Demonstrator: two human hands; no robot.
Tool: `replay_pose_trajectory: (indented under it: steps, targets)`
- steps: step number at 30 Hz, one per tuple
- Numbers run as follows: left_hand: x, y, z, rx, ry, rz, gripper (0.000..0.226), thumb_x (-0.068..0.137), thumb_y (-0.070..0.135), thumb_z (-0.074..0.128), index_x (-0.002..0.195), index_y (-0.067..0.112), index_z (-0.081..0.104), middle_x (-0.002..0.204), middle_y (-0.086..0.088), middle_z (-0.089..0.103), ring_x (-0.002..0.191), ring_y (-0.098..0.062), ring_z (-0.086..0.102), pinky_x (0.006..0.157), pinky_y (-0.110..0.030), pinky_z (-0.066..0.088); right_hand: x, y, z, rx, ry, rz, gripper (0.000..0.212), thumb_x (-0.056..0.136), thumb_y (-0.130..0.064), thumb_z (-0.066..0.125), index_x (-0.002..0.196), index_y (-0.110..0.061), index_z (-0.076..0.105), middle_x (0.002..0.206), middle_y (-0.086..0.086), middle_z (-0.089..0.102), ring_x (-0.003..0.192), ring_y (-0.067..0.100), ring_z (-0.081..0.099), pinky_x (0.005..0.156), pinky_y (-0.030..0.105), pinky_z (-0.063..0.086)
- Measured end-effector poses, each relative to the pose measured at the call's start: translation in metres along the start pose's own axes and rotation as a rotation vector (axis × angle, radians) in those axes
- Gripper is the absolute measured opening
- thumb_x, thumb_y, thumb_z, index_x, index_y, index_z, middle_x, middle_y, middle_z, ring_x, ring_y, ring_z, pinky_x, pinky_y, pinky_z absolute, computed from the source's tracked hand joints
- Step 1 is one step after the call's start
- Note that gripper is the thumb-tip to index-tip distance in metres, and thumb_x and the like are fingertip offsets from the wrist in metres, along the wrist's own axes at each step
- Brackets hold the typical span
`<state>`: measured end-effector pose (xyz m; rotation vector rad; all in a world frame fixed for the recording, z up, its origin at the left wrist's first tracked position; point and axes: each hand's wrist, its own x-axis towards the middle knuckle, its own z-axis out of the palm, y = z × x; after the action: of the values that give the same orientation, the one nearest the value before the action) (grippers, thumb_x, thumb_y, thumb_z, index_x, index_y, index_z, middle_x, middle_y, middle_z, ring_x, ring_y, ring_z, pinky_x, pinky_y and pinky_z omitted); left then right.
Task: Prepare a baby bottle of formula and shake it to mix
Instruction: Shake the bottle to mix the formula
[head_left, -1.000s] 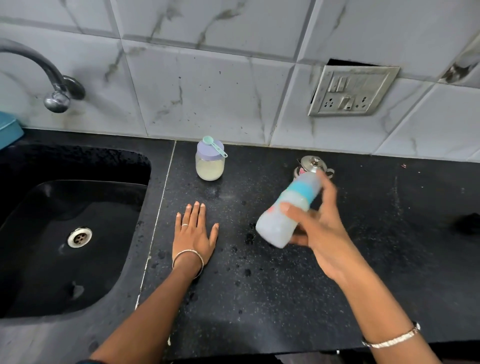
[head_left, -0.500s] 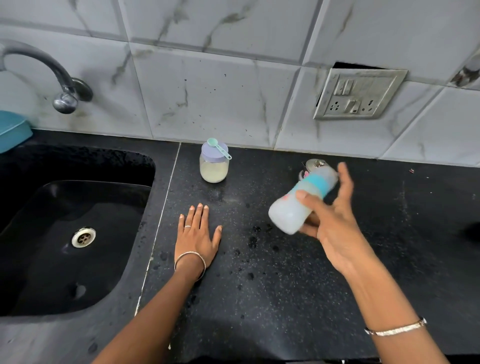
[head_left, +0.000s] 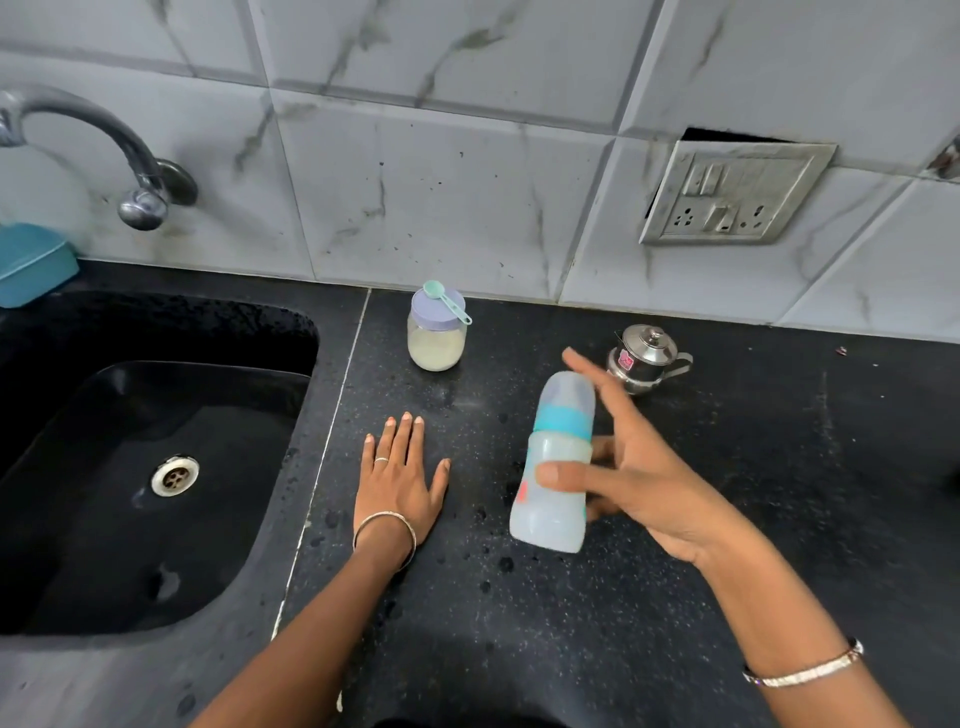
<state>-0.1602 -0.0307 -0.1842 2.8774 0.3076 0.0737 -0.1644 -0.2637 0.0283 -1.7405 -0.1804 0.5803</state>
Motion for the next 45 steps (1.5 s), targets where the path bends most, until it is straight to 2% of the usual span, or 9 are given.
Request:
replay_pose_trajectory:
  steps: [5, 10, 15, 20, 29, 34, 39, 42, 45]
  targets:
    - [0.001, 0.001, 0.0, -0.017, 0.007, 0.002, 0.082, 0.094, 0.061, 0.002, 0.16, 0.015, 0.018, 0.168, -0.003, 0.018, 0.156, -0.022, 0.01, 0.127, -0.044, 0.004, 0.016, 0.006, -0.003, 0.345, 0.331, -0.135, 0.102, 0.084, -0.012, 0.08, 0.147, -0.067, 0.022, 0.141, 0.004, 0.052, 0.118, 0.022, 0.068, 0.074, 0.041, 0.065]
    - [0.0, 0.0, -0.001, 0.004, -0.004, -0.003, 0.083, 0.093, 0.062, 0.0, 0.161, 0.017, 0.016, 0.168, -0.002, 0.016, 0.156, -0.021, 0.009, 0.127, -0.043, 0.003, 0.006, 0.006, -0.002, 0.053, 0.105, 0.02, 0.099, 0.065, -0.029, 0.088, 0.142, -0.066, 0.038, 0.124, 0.008, 0.069, 0.105, 0.026, 0.074, 0.067, 0.041, 0.064]
    - [0.0, 0.001, 0.0, 0.017, -0.007, 0.0, 0.082, 0.093, 0.061, -0.001, 0.161, 0.017, 0.014, 0.168, -0.002, 0.015, 0.156, -0.021, 0.008, 0.127, -0.043, 0.002, 0.011, 0.012, -0.008, 0.352, 0.369, -0.1, 0.084, 0.089, -0.017, 0.076, 0.146, -0.058, 0.03, 0.122, -0.003, 0.064, 0.112, 0.022, 0.07, 0.071, 0.034, 0.064]
    - [0.0, 0.001, -0.001, 0.011, -0.015, -0.003, 0.081, 0.094, 0.06, 0.0, 0.161, 0.016, 0.013, 0.169, -0.002, 0.014, 0.156, -0.021, 0.007, 0.127, -0.044, 0.002, -0.004, 0.005, -0.006, 0.07, 0.151, 0.016, 0.091, 0.068, -0.028, 0.087, 0.139, -0.064, 0.042, 0.118, 0.013, 0.072, 0.104, 0.029, 0.075, 0.065, 0.033, 0.061]
    - [-0.001, 0.002, -0.002, 0.017, -0.022, -0.006, 0.082, 0.093, 0.061, -0.002, 0.161, 0.017, 0.01, 0.169, -0.001, 0.01, 0.157, -0.02, 0.004, 0.127, -0.043, 0.0, -0.008, 0.003, -0.007, 0.109, 0.19, 0.025, 0.089, 0.066, -0.031, 0.087, 0.139, -0.061, 0.043, 0.117, 0.013, 0.072, 0.1, 0.025, 0.077, 0.067, 0.037, 0.063]
    - [0.0, 0.002, -0.002, 0.016, -0.023, -0.002, 0.083, 0.091, 0.06, -0.005, 0.161, 0.017, 0.009, 0.169, -0.002, 0.01, 0.157, -0.021, 0.004, 0.127, -0.043, 0.0, -0.002, 0.011, -0.003, 0.36, 0.446, -0.098, 0.078, 0.088, -0.018, 0.077, 0.145, -0.05, 0.034, 0.124, 0.003, 0.064, 0.11, 0.025, 0.072, 0.065, 0.03, 0.063]
    - [0.0, 0.001, -0.002, 0.024, -0.024, -0.005, 0.08, 0.094, 0.06, 0.0, 0.161, 0.017, 0.009, 0.169, -0.002, 0.01, 0.157, -0.021, 0.004, 0.127, -0.043, 0.001, -0.005, 0.006, 0.001, 0.149, 0.295, 0.038, 0.086, 0.065, -0.034, 0.088, 0.137, -0.057, 0.047, 0.119, 0.012, 0.071, 0.1, 0.028, 0.076, 0.065, 0.038, 0.064]
    - [0.0, 0.002, -0.001, 0.023, -0.023, -0.004, 0.082, 0.093, 0.06, -0.001, 0.161, 0.017, 0.01, 0.169, -0.002, 0.011, 0.157, -0.021, 0.006, 0.127, -0.043, 0.001, 0.0, 0.012, 0.002, 0.374, 0.476, -0.055, 0.077, 0.081, -0.024, 0.082, 0.142, -0.048, 0.04, 0.123, 0.005, 0.066, 0.105, 0.026, 0.074, 0.063, 0.033, 0.063]
    - [0.0, 0.001, -0.001, 0.017, -0.016, -0.005, 0.082, 0.093, 0.061, -0.001, 0.161, 0.017, 0.012, 0.169, -0.002, 0.013, 0.156, -0.022, 0.007, 0.127, -0.044, 0.003, -0.002, 0.012, 0.007, 0.217, 0.345, -0.019, 0.08, 0.081, -0.02, 0.083, 0.141, -0.053, 0.041, 0.119, 0.007, 0.069, 0.102, 0.025, 0.075, 0.065, 0.034, 0.064]
